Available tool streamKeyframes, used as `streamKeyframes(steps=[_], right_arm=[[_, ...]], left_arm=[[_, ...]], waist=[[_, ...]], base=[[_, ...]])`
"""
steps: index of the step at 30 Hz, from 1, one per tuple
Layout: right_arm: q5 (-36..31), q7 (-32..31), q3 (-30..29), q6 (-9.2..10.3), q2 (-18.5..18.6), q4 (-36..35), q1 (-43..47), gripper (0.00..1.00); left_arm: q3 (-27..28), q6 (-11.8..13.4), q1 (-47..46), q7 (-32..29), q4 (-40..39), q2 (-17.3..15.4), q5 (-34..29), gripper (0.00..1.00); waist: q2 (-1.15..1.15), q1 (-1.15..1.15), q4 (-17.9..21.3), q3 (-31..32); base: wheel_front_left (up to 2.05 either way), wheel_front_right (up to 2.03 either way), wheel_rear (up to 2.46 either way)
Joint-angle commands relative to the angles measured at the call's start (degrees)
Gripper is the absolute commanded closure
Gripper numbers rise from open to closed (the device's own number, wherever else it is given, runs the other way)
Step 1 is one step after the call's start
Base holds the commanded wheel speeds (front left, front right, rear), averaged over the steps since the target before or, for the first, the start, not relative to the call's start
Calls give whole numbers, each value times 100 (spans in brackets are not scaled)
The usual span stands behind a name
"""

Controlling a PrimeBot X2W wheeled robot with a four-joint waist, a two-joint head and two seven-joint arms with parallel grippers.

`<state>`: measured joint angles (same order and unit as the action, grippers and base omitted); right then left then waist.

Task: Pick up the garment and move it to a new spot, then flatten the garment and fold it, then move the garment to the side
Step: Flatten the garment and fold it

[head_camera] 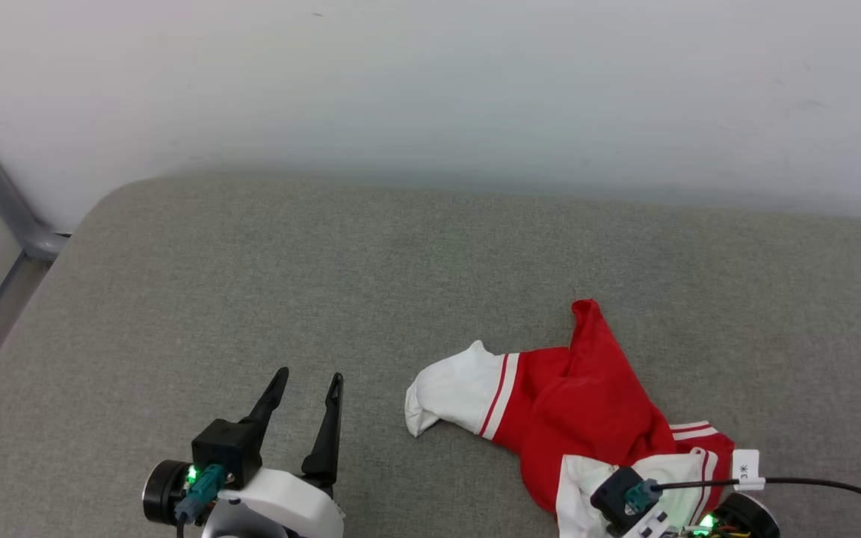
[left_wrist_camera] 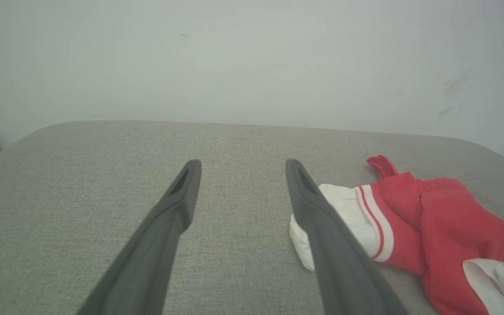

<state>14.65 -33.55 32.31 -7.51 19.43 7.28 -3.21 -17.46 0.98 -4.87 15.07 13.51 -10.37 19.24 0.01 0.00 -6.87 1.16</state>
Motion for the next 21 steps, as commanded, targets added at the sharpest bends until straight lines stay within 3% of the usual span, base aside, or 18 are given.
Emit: streamKeyframes(steps=[1, 2, 12, 21], right_arm=[[41, 22, -9, 4, -2, 39, -72, 88], [57, 26, -15, 4, -19, 80, -81, 100], [-27, 500, -648, 4, -139, -243, -273, 100], [-457, 844, -2621, 4, -536, -440, -277, 100]], left_arm=[[26, -28, -37, 14, 19, 23, -49, 0], [39, -36, -33, 14, 28, 35, -53, 0], [211, -95, 9, 14, 43, 87, -162, 0], [320, -131, 23, 14, 27, 112, -244, 0]], waist=[[-1, 0, -5, -6], [-1, 0, -4, -9], [-1, 0, 163, 4], [-1, 0, 429, -28]], base=[[0, 0, 0], [0, 0, 0], [0, 0, 0], [0, 0, 0]])
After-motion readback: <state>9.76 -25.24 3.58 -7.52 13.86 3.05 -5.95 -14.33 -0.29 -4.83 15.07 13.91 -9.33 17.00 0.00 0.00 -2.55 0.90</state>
